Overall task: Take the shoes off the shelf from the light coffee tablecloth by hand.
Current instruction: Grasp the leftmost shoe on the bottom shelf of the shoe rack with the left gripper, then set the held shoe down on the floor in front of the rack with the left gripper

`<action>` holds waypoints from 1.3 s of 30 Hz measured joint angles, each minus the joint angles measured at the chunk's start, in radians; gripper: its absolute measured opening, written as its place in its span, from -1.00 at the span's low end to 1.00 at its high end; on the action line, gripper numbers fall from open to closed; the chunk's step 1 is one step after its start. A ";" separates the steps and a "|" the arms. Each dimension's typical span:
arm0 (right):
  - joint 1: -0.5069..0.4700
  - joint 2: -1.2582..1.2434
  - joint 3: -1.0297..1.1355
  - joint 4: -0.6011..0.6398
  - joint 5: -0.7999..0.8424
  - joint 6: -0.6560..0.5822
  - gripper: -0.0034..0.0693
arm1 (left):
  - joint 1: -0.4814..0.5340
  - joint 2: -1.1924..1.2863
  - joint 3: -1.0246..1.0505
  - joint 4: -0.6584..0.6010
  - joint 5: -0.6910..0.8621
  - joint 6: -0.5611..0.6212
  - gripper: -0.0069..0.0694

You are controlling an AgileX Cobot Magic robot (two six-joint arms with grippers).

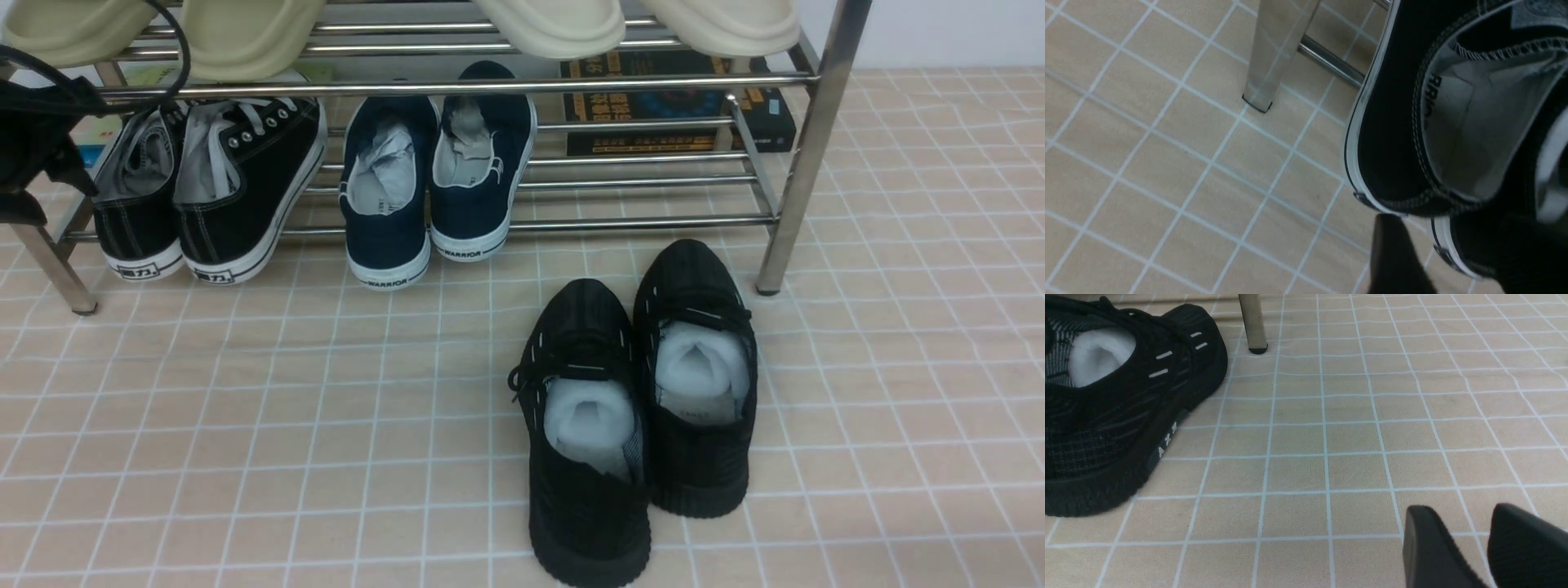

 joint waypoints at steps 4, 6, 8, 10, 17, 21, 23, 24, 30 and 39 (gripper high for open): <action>0.000 0.000 0.000 0.000 0.000 0.000 -0.25 | 0.000 0.038 0.000 -0.001 -0.030 -0.001 0.36; 0.000 0.000 0.000 0.000 0.000 0.000 -0.25 | 0.000 0.047 0.000 -0.001 -0.041 -0.004 0.36; 0.000 0.000 0.000 0.000 0.000 0.000 -0.25 | 0.000 0.056 0.000 -0.002 -0.050 -0.011 0.36; 0.000 0.000 0.000 0.000 0.000 0.000 -0.25 | 0.000 0.065 0.000 -0.003 -0.056 -0.017 0.36; 0.000 0.000 0.000 0.000 0.000 0.000 -0.25 | 0.001 0.106 -0.008 -0.055 -0.091 -0.046 0.35; 0.000 0.000 0.000 0.000 0.000 0.000 -0.25 | 0.001 0.127 -0.008 -0.071 -0.108 -0.049 0.27; 0.000 0.000 0.000 0.000 0.000 0.000 -0.25 | 0.001 0.141 -0.009 -0.076 -0.117 -0.050 0.15; 0.000 0.000 0.000 0.000 0.000 0.000 -0.25 | 0.001 0.143 -0.009 -0.078 -0.117 -0.050 0.10; 0.000 0.000 0.000 0.000 0.000 0.000 -0.25 | 0.001 0.143 -0.012 -0.079 -0.098 -0.052 -0.11; 0.000 0.000 0.000 0.000 0.000 0.000 -0.25 | 0.001 0.151 -0.059 -0.077 -0.014 -0.122 -0.13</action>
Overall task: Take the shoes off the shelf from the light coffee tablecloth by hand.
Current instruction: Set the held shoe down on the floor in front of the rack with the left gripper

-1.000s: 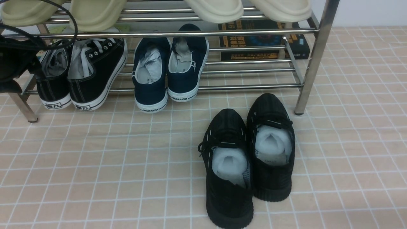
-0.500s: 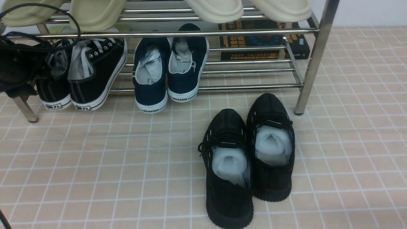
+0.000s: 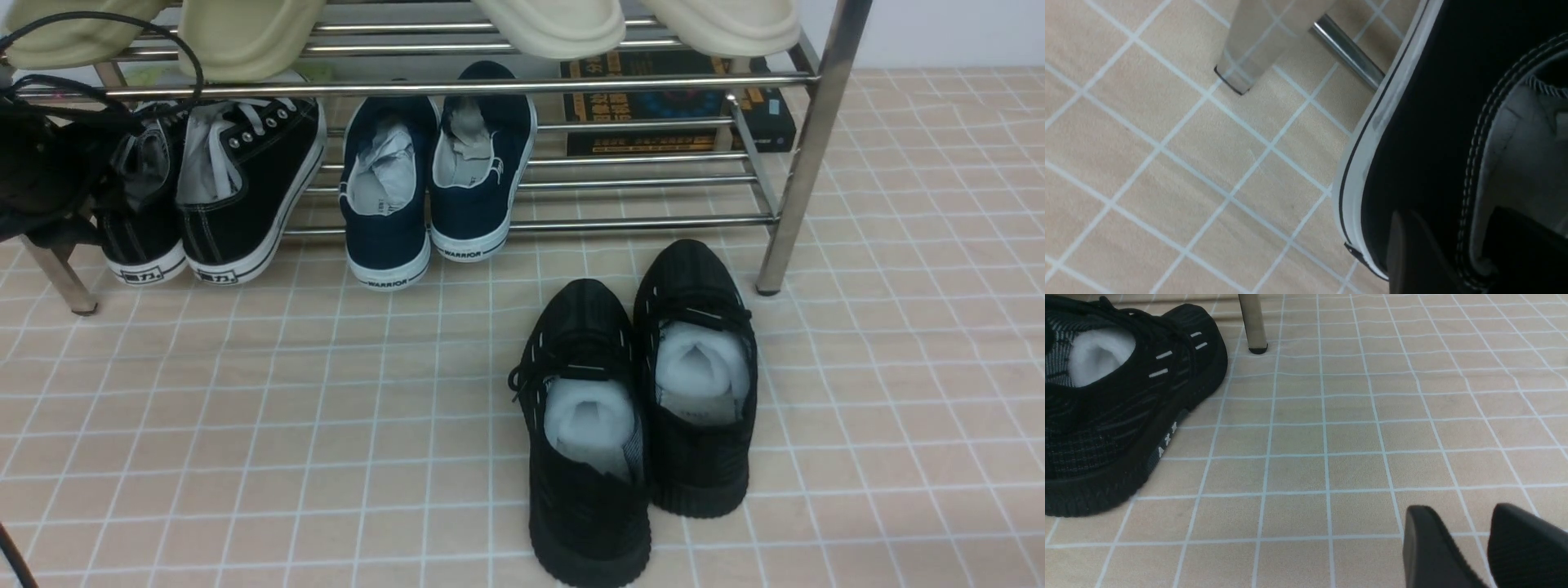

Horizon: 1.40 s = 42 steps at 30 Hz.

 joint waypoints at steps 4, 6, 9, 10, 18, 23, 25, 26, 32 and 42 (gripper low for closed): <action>0.000 0.000 0.000 0.000 0.000 0.000 -0.25 | 0.000 0.000 -0.028 0.002 0.026 -0.006 -0.01; 0.000 0.000 0.000 0.000 0.000 0.000 -0.25 | 0.000 0.000 -0.031 0.002 0.026 -0.006 0.06; 0.000 0.000 0.000 0.000 0.000 0.000 -0.25 | 0.000 0.000 -0.032 0.007 0.026 -0.027 0.22; 0.000 0.000 0.000 0.000 0.000 0.000 -0.25 | 0.000 0.001 -0.032 0.013 0.026 -0.044 0.27; 0.000 0.000 0.000 0.000 0.000 0.000 -0.25 | 0.000 0.031 -0.036 0.106 0.026 -0.156 0.44; 0.000 0.000 0.000 0.001 0.000 0.000 -0.25 | 0.000 0.042 -0.038 0.116 0.025 -0.160 0.43; 0.000 0.000 0.000 0.001 0.000 0.000 -0.25 | 0.000 0.043 -0.038 0.116 0.022 -0.161 0.37; 0.000 0.000 0.000 0.001 0.000 0.000 -0.25 | 0.000 0.043 -0.038 0.116 0.015 -0.161 0.30; 0.000 0.000 0.000 0.000 0.000 0.000 -0.25 | 0.000 0.060 -0.038 0.117 0.023 -0.159 -0.44; 0.000 0.000 0.000 0.000 0.000 0.000 -0.25 | 0.001 -0.036 -0.031 0.169 0.184 -0.133 -0.76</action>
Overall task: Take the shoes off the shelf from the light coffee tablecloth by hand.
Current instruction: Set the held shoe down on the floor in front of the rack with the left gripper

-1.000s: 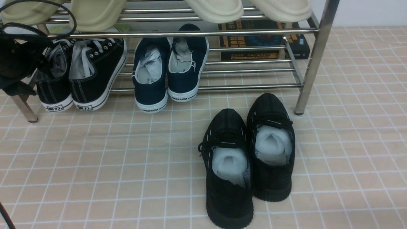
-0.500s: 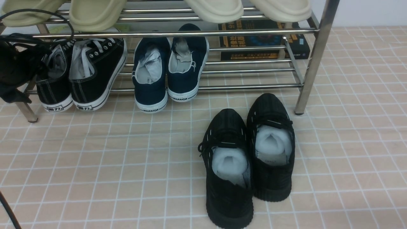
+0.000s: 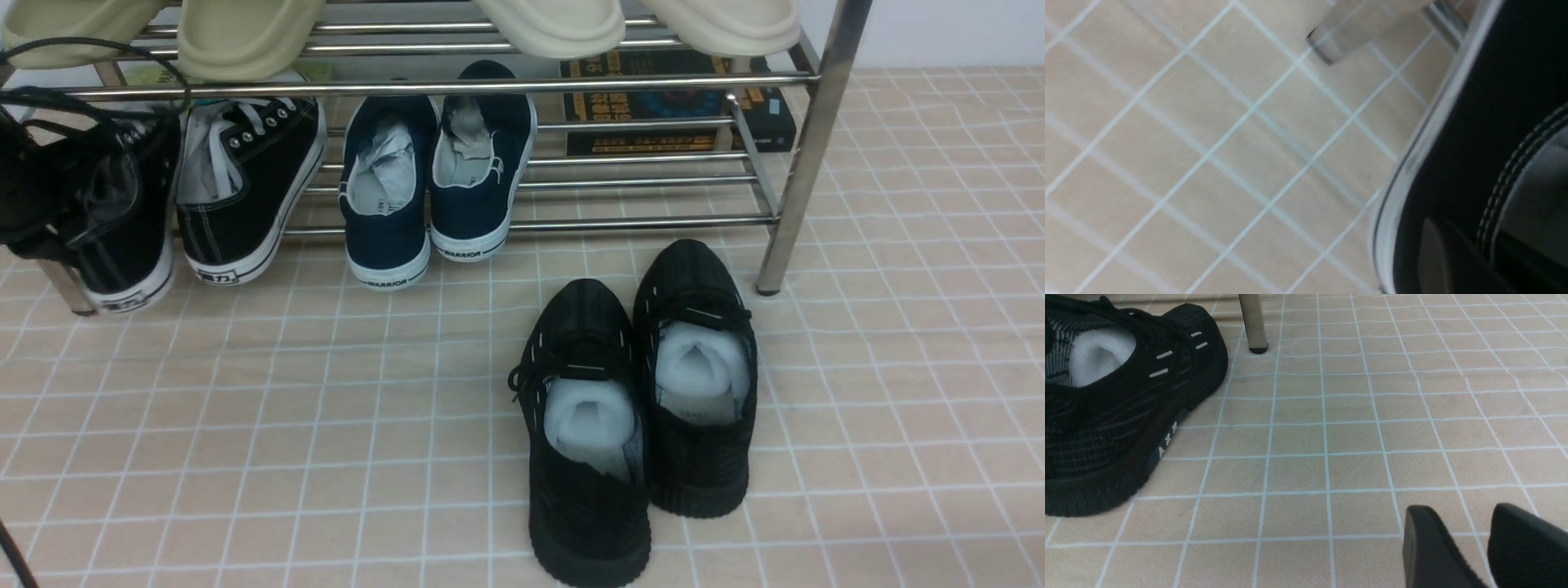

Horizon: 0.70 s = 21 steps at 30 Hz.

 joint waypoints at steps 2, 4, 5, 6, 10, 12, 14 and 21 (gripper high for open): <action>0.000 0.000 0.000 0.000 0.000 0.000 -0.25 | 0.001 -0.039 0.001 0.004 0.044 0.006 -0.76; 0.000 0.000 0.000 0.000 0.000 0.000 -0.25 | 0.002 -0.093 0.001 0.007 0.096 0.027 -0.76; 0.000 0.000 0.000 0.000 0.000 0.000 -0.25 | 0.002 -0.104 0.001 0.007 0.111 0.033 -0.76; 0.000 0.000 0.000 0.000 0.000 0.000 -0.25 | 0.002 -0.149 0.001 0.007 0.145 0.060 -0.76; 0.000 0.000 0.000 0.000 0.000 0.000 -0.25 | 0.002 -0.243 0.001 0.034 0.255 0.107 -0.76; 0.000 0.000 0.000 0.000 0.000 0.000 -0.25 | 0.002 -0.296 0.002 0.080 0.314 0.114 -0.76; 0.000 0.000 0.000 0.000 0.000 0.000 -0.25 | 0.002 -0.335 0.011 0.115 0.323 0.119 -0.76; 0.000 0.000 0.000 0.000 0.000 0.000 -0.25 | 0.003 -0.530 0.212 0.220 0.323 0.117 -0.75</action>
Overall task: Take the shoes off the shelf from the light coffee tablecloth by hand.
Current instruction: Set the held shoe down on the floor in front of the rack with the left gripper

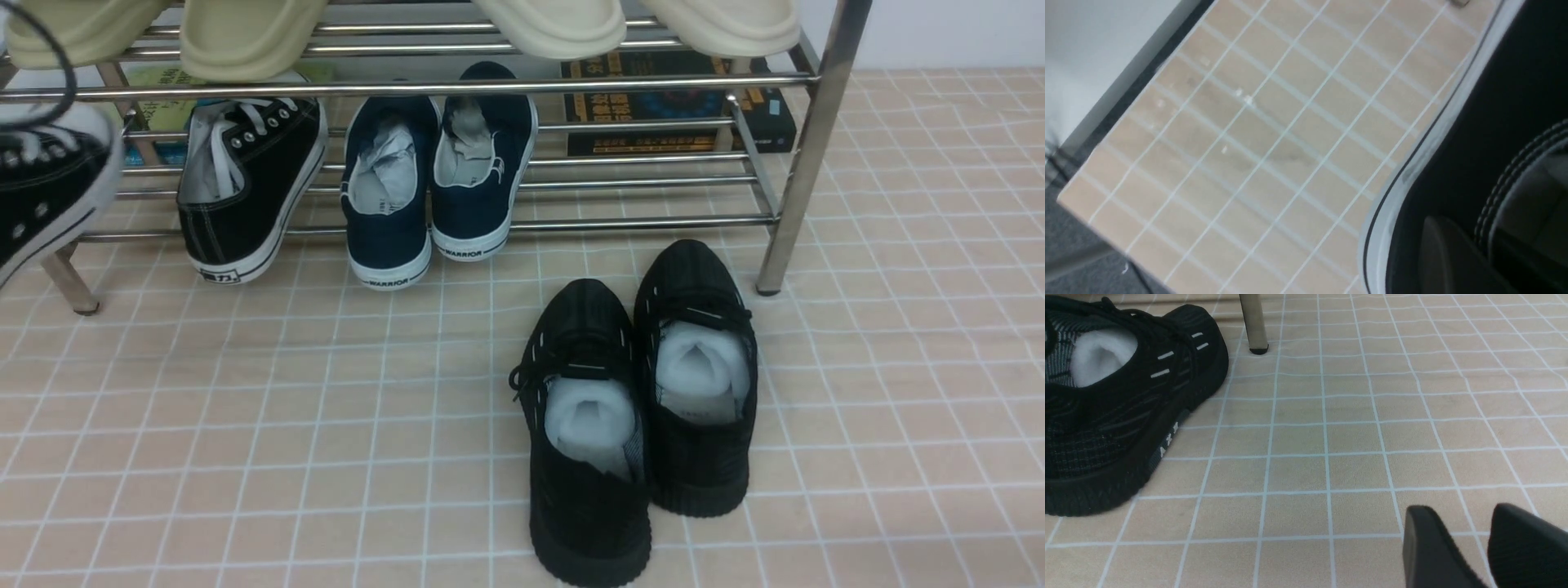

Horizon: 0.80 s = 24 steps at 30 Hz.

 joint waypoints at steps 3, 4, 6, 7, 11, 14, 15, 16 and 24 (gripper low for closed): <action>0.000 0.000 0.000 0.000 0.000 0.000 -0.25 | 0.000 -0.081 0.131 -0.004 0.000 -0.009 -0.75; 0.000 0.000 0.000 0.000 0.000 0.000 -0.25 | 0.000 -0.102 0.169 -0.009 0.000 -0.010 -0.75; 0.000 0.000 0.000 0.000 0.000 0.000 -0.25 | 0.000 -0.141 0.239 -0.018 0.000 -0.018 -0.75; 0.000 0.000 0.000 0.000 0.000 0.000 -0.25 | 0.000 -0.163 0.270 -0.024 0.000 -0.030 -0.75; 0.000 0.000 0.000 0.000 0.000 0.000 -0.25 | 0.000 -0.221 0.388 -0.048 -0.042 -0.106 -0.75; 0.000 0.000 0.000 0.000 0.000 0.000 -0.25 | 0.000 -0.232 0.431 -0.051 -0.102 -0.149 -0.75; 0.000 0.000 0.000 0.000 0.000 0.000 -0.25 | 0.000 -0.232 0.446 -0.051 -0.133 -0.157 -0.75; 0.000 0.000 0.000 0.000 0.000 0.000 -0.25 | 0.000 -0.230 0.463 -0.050 -0.166 -0.165 -0.75; 0.000 0.000 0.000 0.000 0.000 0.000 -0.25 | 0.000 -0.209 0.546 -0.029 -0.387 -0.311 -0.75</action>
